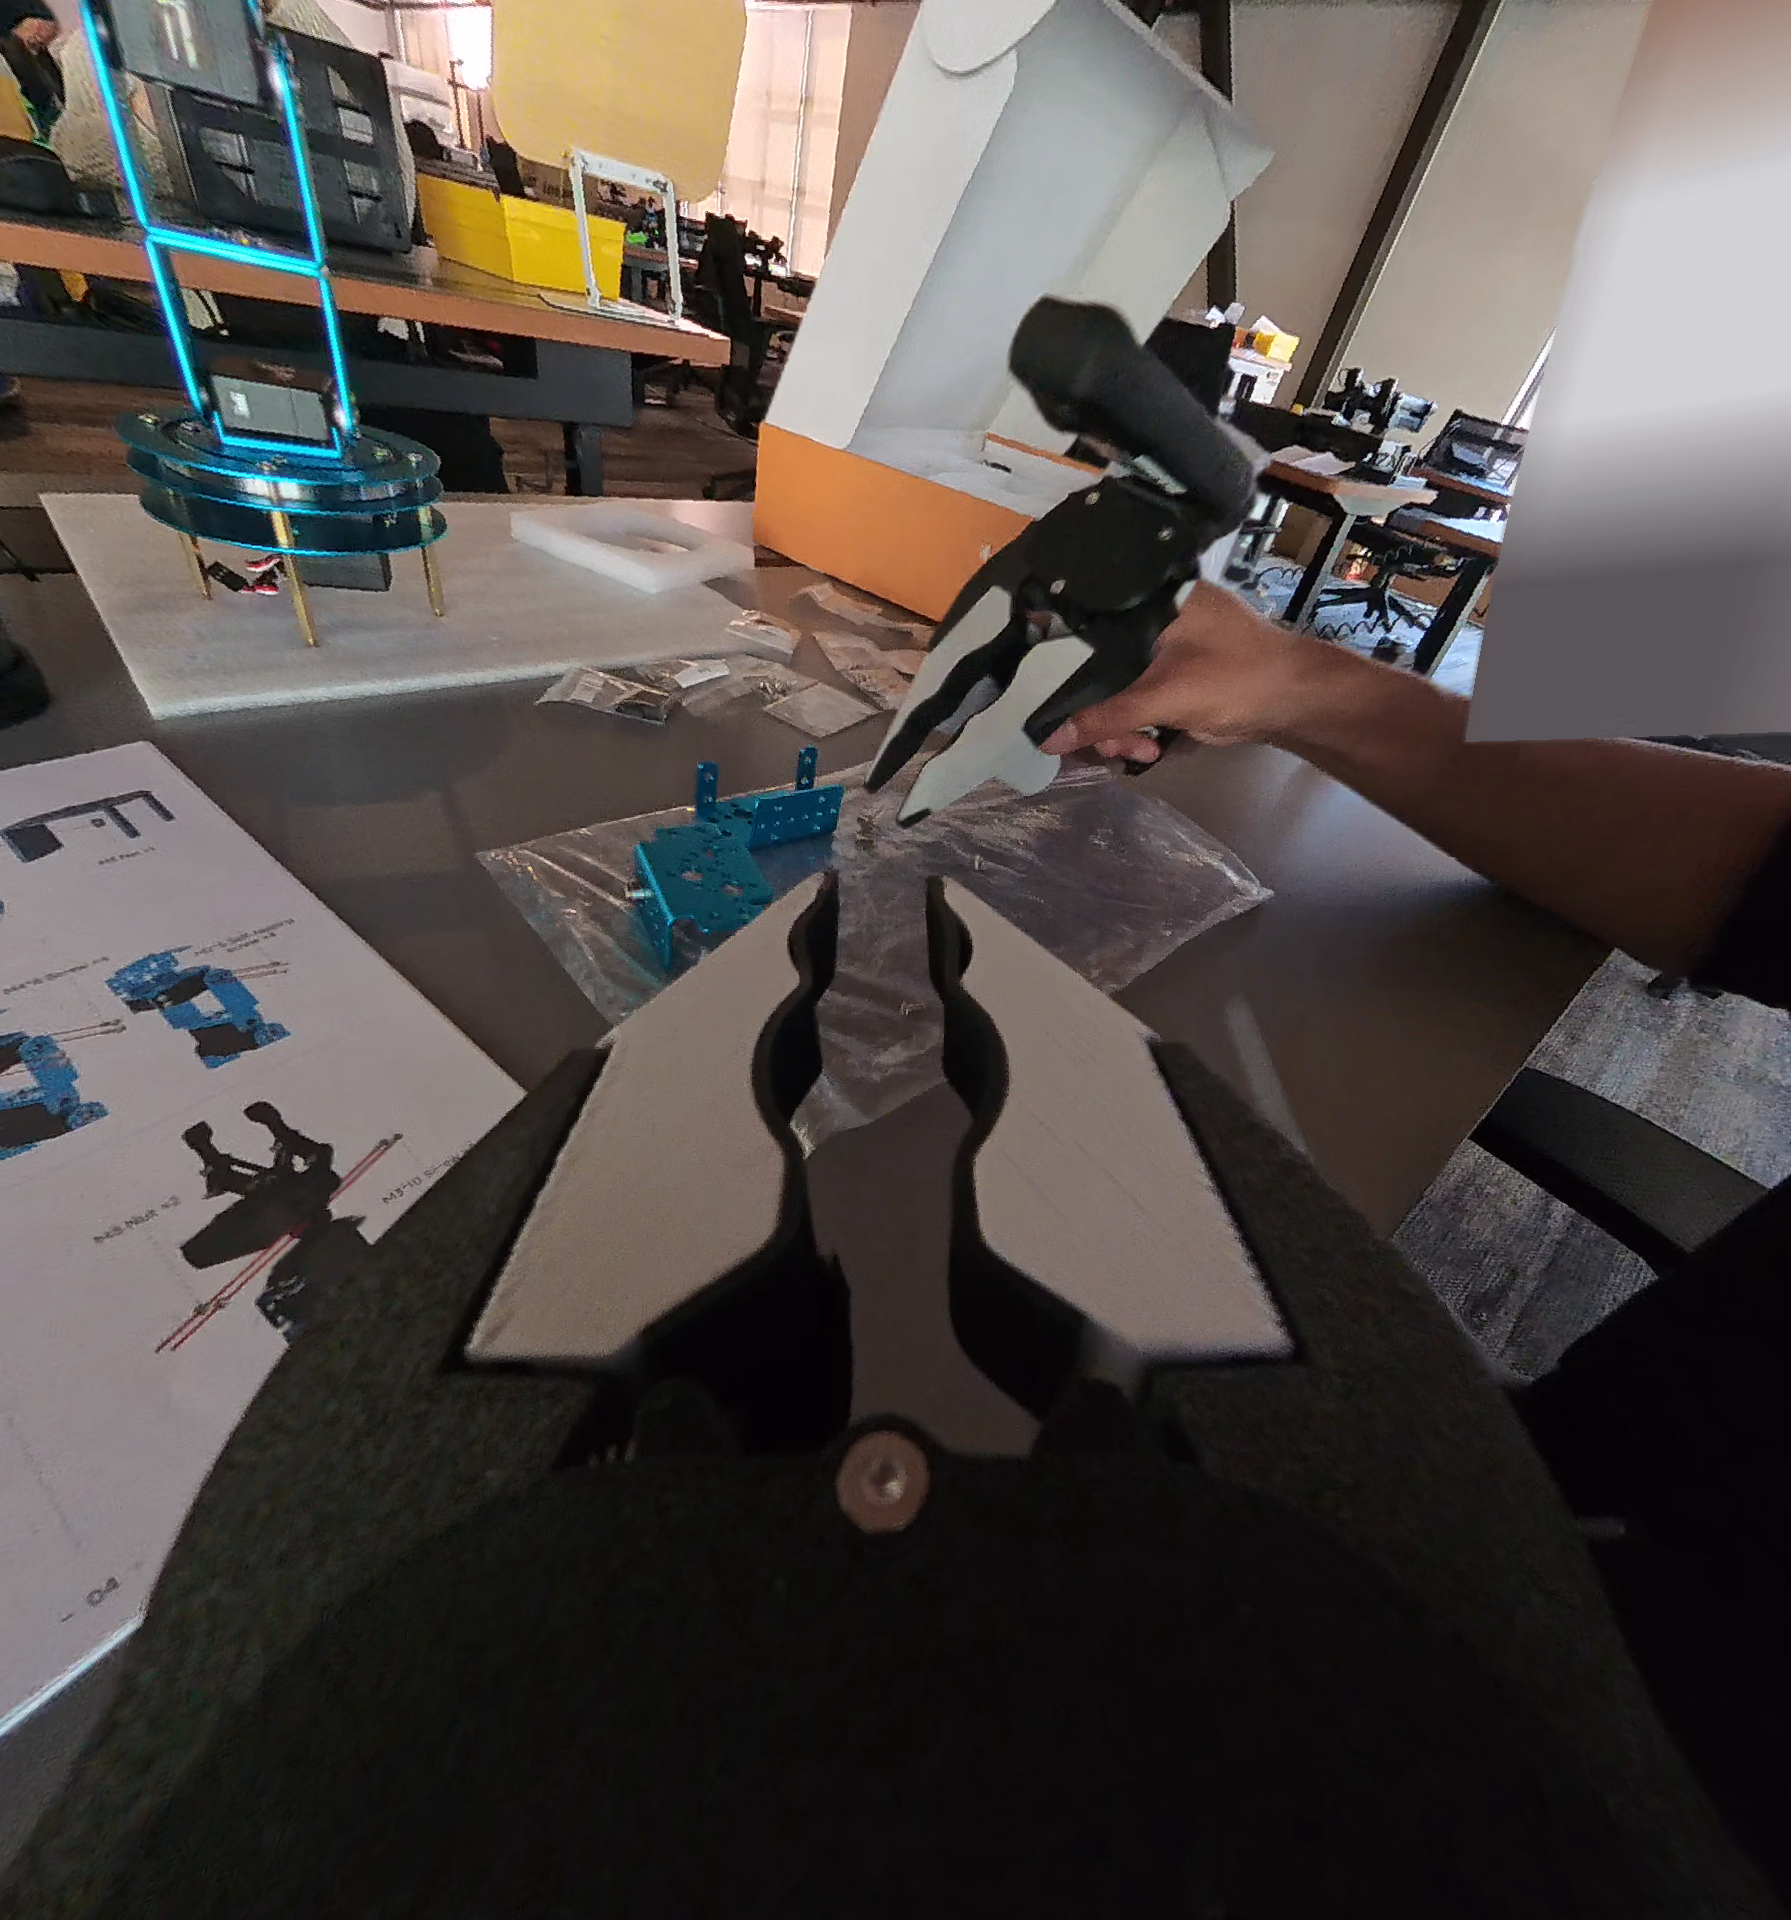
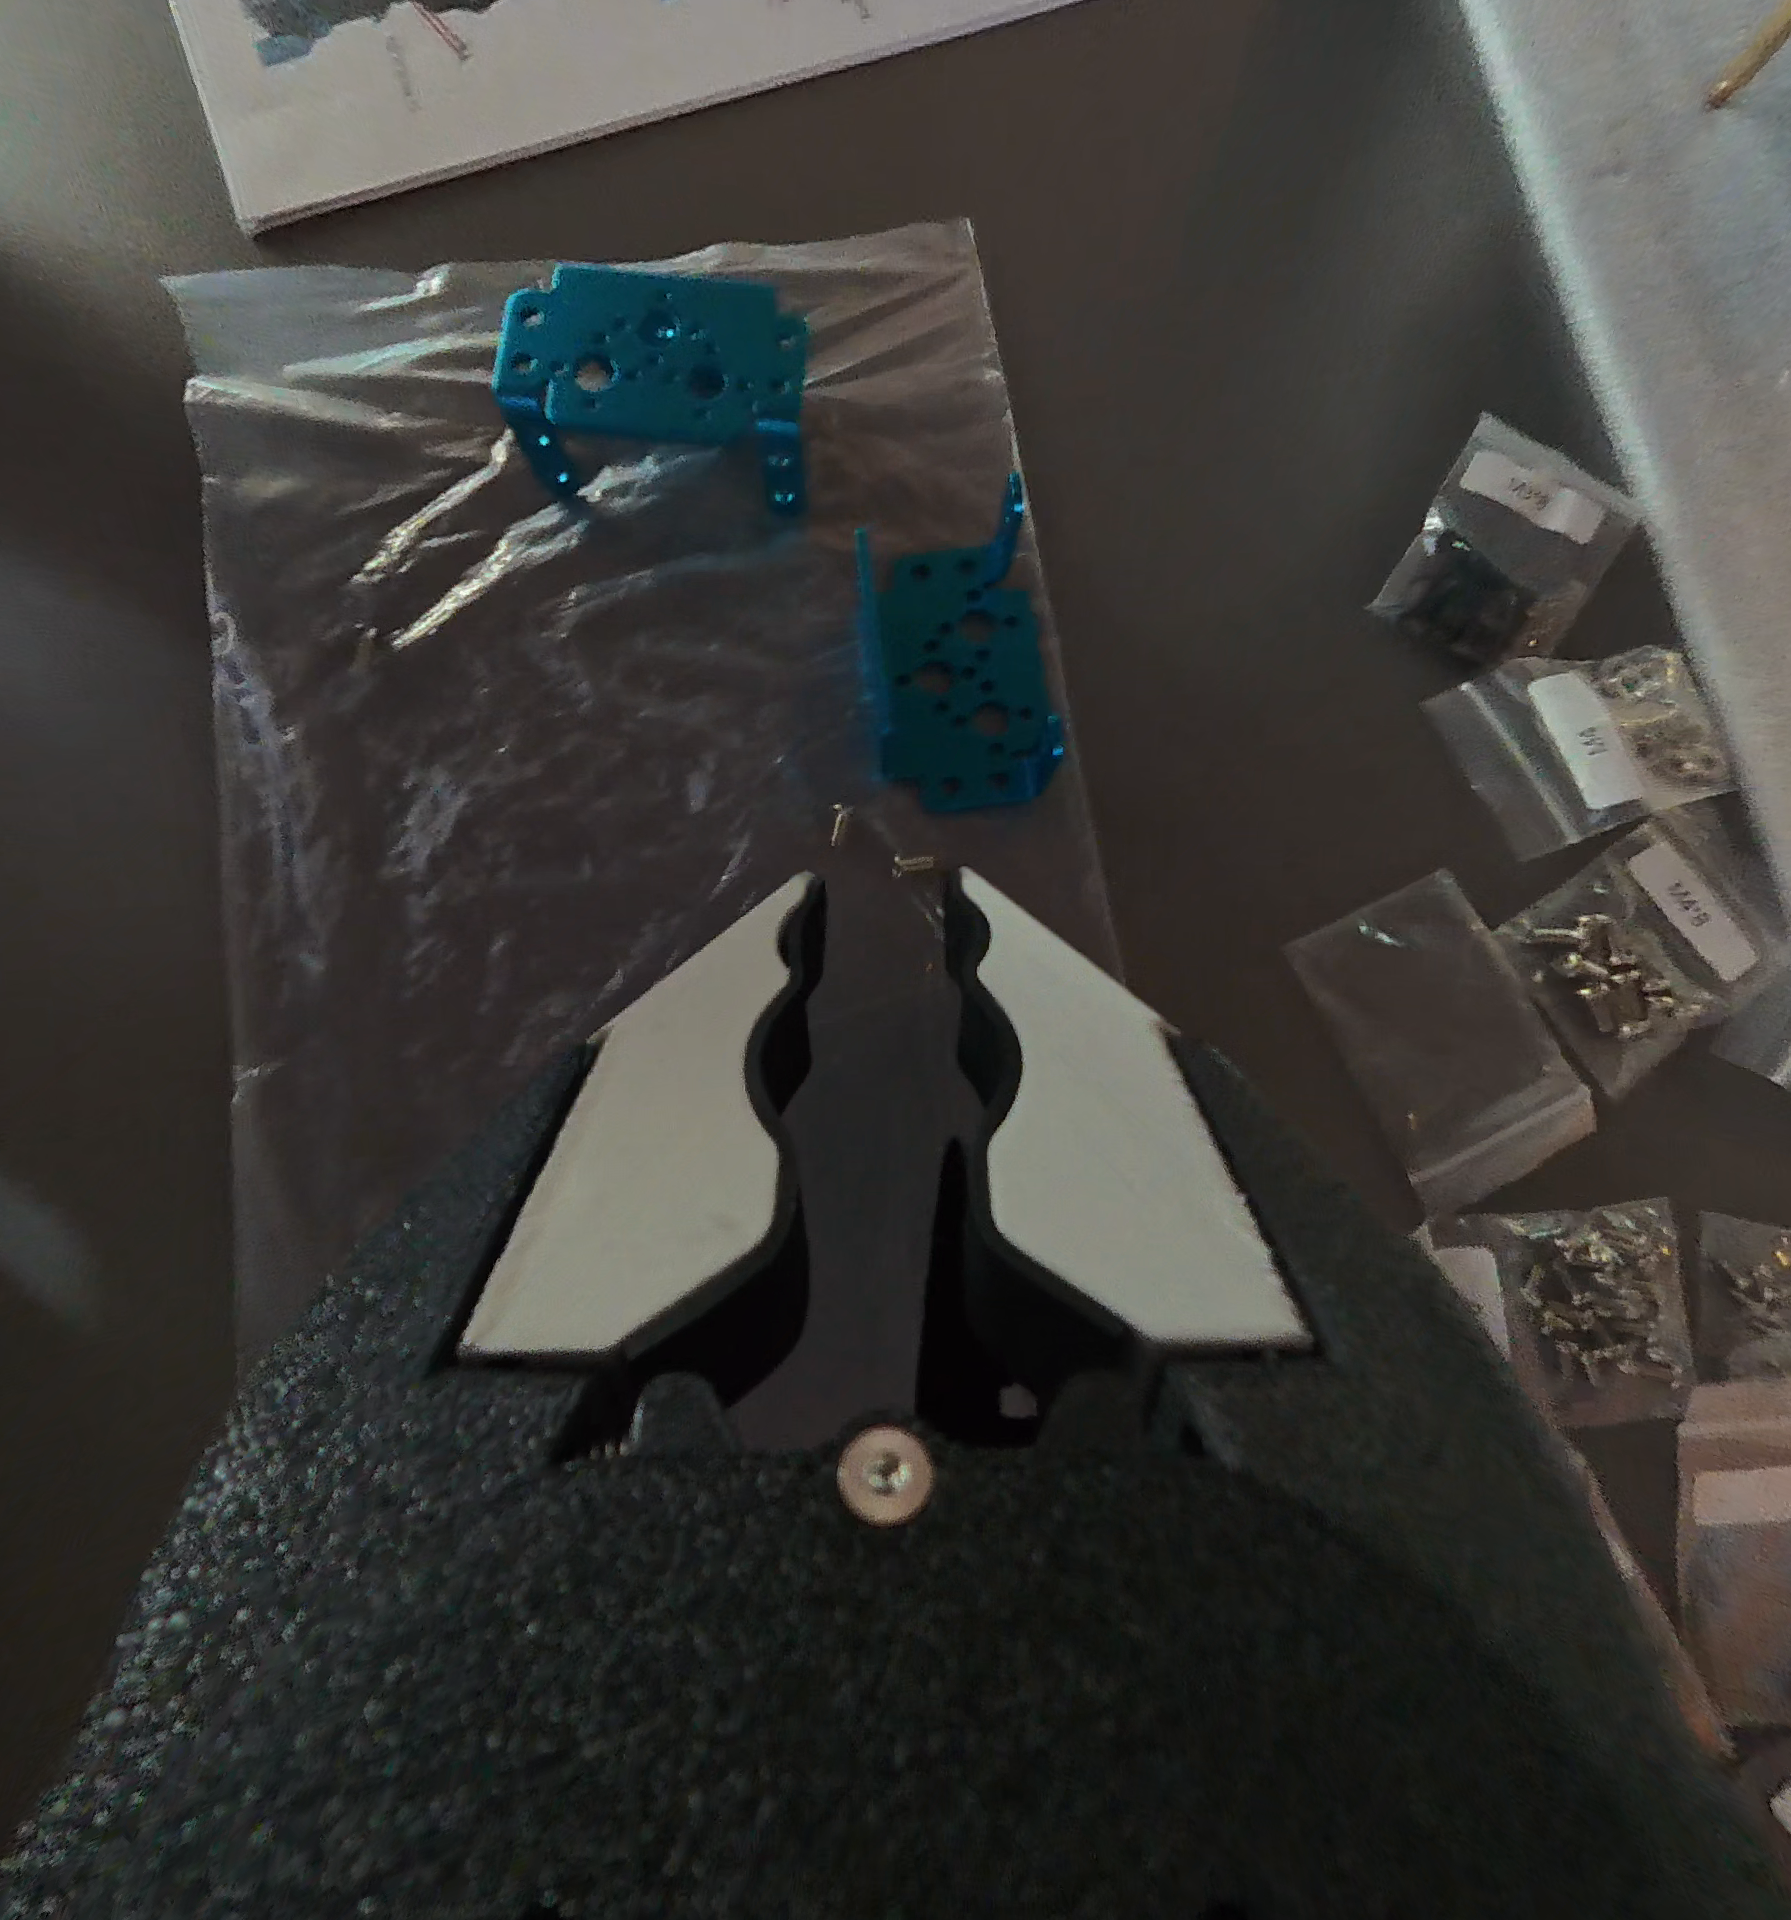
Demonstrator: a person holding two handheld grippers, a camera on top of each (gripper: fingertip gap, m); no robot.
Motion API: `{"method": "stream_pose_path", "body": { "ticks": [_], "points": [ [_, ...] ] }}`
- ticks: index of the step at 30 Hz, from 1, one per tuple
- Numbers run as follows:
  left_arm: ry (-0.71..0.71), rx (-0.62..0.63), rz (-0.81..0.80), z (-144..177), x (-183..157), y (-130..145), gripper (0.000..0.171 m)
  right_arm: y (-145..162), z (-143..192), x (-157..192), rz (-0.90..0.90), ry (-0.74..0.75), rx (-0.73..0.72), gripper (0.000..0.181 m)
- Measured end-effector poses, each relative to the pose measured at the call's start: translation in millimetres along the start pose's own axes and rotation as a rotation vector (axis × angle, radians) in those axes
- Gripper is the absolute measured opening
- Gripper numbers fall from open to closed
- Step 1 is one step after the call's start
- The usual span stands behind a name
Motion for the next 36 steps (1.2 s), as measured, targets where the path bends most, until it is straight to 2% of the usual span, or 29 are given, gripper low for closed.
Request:
{"method": "stream_pose_path", "body": {
  "ticks": [7,10,11,13,18,21,22,24,25,27,31,36],
  "points": [
    [0.035,-0.006,-0.013,4,-1,-8,0.016,-1,-12,-6,0.007,-0.038,0.026,0.016],
    [0.06,0.012,-0.024,1,-1,-8,0.017,-2,-14,-1,0.018,-0.084,0.031,0.0],
    [0.061,0.017,-0.03,-1,-1,-7,0.017,-1,-14,-2,0.021,-0.079,0.035,0.0],
    [0.055,0.021,-0.04,-3,1,-8,0.017,2,-8,-6,0.047,-0.035,0.048,0.0],
    [0.059,0.008,-0.033,-7,3,-13,0.017,18,23,14,0.033,-0.127,0.067,0.0],
    [0.062,0.002,-0.02,-11,2,-15,0.017,21,34,1,0.05,-0.019,0.022,0.0],
    [0.067,0.001,-0.019,-13,1,-16,0.016,15,32,-5,0.05,0.004,-0.013,0.0],
    [0.074,-0.002,-0.021,-17,-1,-19,0.016,7,22,-19,-0.008,0.034,-0.035,0.021],
    [0.079,-0.006,-0.025,-18,-2,-20,0.016,5,15,-19,-0.034,-0.009,-0.032,0.022],
    [0.084,-0.01,-0.036,-17,-4,-20,0.017,2,2,-15,-0.053,-0.081,-0.006,0.018],
    [0.06,-0.014,-0.043,-10,2,-17,0.017,4,-7,-19,-0.023,-0.047,0.048,0.01],
    [0.081,-0.028,0.036,-3,11,-19,0.017,7,-4,-19,-0.017,-0.04,0.061,0.009]
  ]
}}
Point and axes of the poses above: each gripper's, where its closed fingertips meet, z back along the fingers, y out of its underside, x = y × z across the jaws, the point moved 2 cm from there along z, back along the fingers, and after that the axes turned 9 degrees about -y, right-handed, at the moved point
